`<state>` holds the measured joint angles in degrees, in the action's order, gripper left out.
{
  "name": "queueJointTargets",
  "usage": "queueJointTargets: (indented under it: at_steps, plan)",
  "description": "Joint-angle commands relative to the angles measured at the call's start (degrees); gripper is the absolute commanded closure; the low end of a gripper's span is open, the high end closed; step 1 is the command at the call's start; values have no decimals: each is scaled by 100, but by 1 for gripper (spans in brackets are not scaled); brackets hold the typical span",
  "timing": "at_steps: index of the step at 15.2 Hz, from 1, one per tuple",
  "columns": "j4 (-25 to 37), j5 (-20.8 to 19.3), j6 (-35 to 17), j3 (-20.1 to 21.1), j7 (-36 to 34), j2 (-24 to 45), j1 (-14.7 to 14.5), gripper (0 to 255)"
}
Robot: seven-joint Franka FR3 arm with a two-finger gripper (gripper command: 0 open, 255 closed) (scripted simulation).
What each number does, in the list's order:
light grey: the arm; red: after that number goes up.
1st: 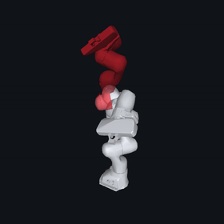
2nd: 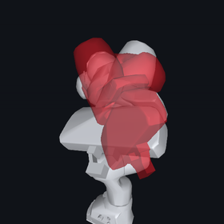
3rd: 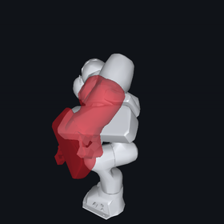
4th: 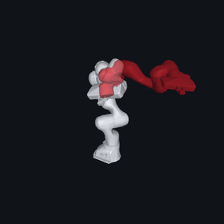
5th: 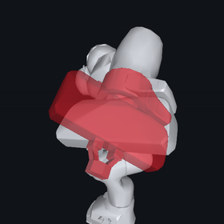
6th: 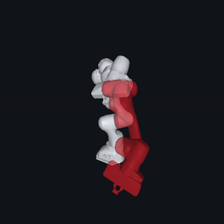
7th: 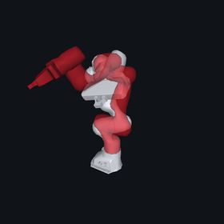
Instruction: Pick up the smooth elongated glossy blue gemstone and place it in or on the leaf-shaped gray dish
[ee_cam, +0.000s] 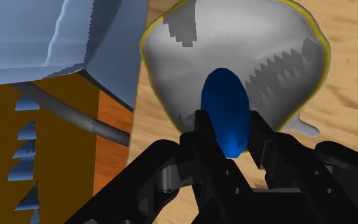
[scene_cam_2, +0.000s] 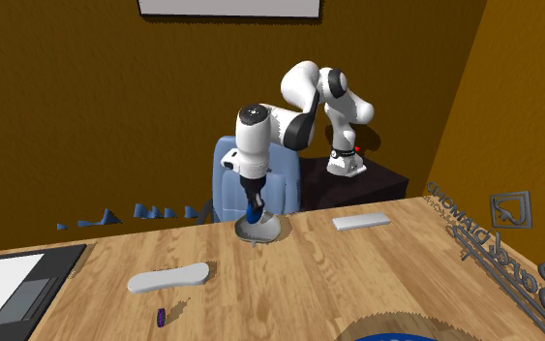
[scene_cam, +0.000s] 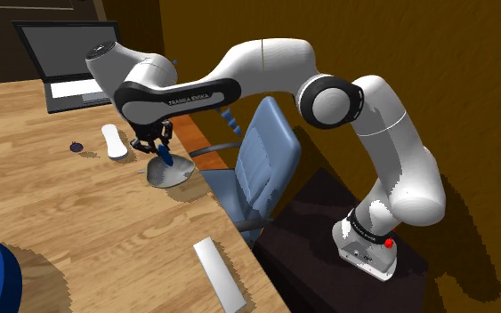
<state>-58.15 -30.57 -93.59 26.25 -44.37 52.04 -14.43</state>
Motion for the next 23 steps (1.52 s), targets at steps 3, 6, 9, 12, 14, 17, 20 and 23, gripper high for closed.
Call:
queueJointTargets:
  at_steps: [3, 6, 9, 12, 14, 17, 20, 23]
  plan:
    - [-208, -34, -252, -17, -68, 64, 45, 255]
    - [-294, -64, -411, -37, -112, 148, 54, 255]
    - [-360, -98, -562, -60, -154, 244, 58, 255]
    - [-394, -122, -658, -75, -181, 312, 59, 255]
    - [-392, -123, -657, -73, -181, 314, 60, 255]
    - [-391, -125, -656, -71, -181, 315, 61, 255]
    - [-393, -124, -653, -69, -186, 311, 58, 0]
    - [-373, -123, -640, -68, -189, 318, 46, 0]
